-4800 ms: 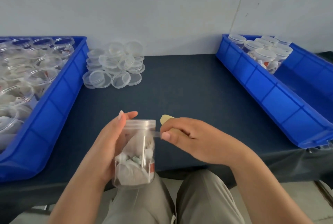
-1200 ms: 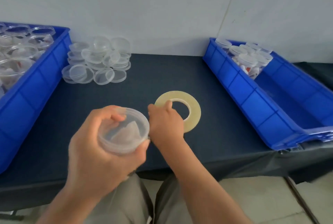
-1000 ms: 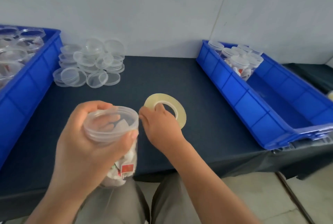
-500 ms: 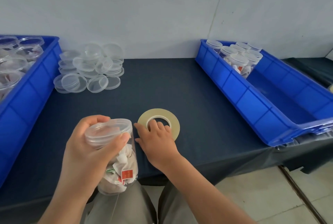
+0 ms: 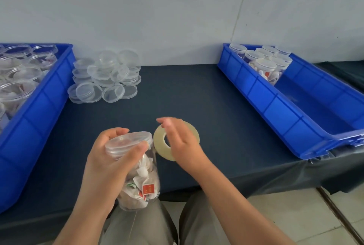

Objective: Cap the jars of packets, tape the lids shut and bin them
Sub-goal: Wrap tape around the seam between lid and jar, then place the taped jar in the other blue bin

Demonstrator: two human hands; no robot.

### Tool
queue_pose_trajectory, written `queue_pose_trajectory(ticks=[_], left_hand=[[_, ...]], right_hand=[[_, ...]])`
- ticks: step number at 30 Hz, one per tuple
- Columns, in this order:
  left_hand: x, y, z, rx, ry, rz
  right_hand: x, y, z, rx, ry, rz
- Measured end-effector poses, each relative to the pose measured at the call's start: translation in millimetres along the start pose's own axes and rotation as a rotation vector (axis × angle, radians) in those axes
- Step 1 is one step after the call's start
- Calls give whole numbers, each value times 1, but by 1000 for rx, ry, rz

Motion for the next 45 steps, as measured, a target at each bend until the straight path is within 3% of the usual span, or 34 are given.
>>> queue_pose_trajectory(ticks=[1, 4, 12, 19, 24, 28, 31, 34, 37, 41, 43, 45], left_hand=[[0, 1, 0, -1, 16, 5], [-3, 3, -4, 16, 83, 9], [-16, 8, -12, 137, 346, 88], [-24, 10, -8, 121, 167, 0], [-24, 14, -12, 175, 122, -102], [-25, 12, -17, 186, 40, -229], [-29, -3, -18, 159, 201, -190], [-33, -16, -7, 81, 251, -222], [-25, -15, 10, 39, 206, -217], [-12, -12, 25, -60, 145, -154], [-5, -12, 28, -92, 164, -144], [1, -13, 29, -114, 158, -126]], right_hand=[[8, 7, 2, 28, -108, 21], [25, 22, -4, 184, -139, 41], [28, 30, -6, 224, -335, 31], [28, 33, -4, 226, -342, -20], [25, 35, 12, 363, -459, -54], [35, 37, 29, 355, -355, -28], [53, 31, 67, 231, -335, 59], [70, 14, 134, -57, -399, 123], [85, -5, 218, -276, -209, 193], [71, -27, 328, -752, 227, -82], [52, -34, 365, -829, 331, -239], [25, -41, 392, -799, 431, -398]])
Point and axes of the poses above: each hand's wrist, its own y-axis away from the middle knuckle, its own z-axis out of the back of the hand, x = y × z, the point moved 3 cm from there along -y, towards the middle knuckle, and after that the axes turned 8 degrees about x, right-handed, at the moved point
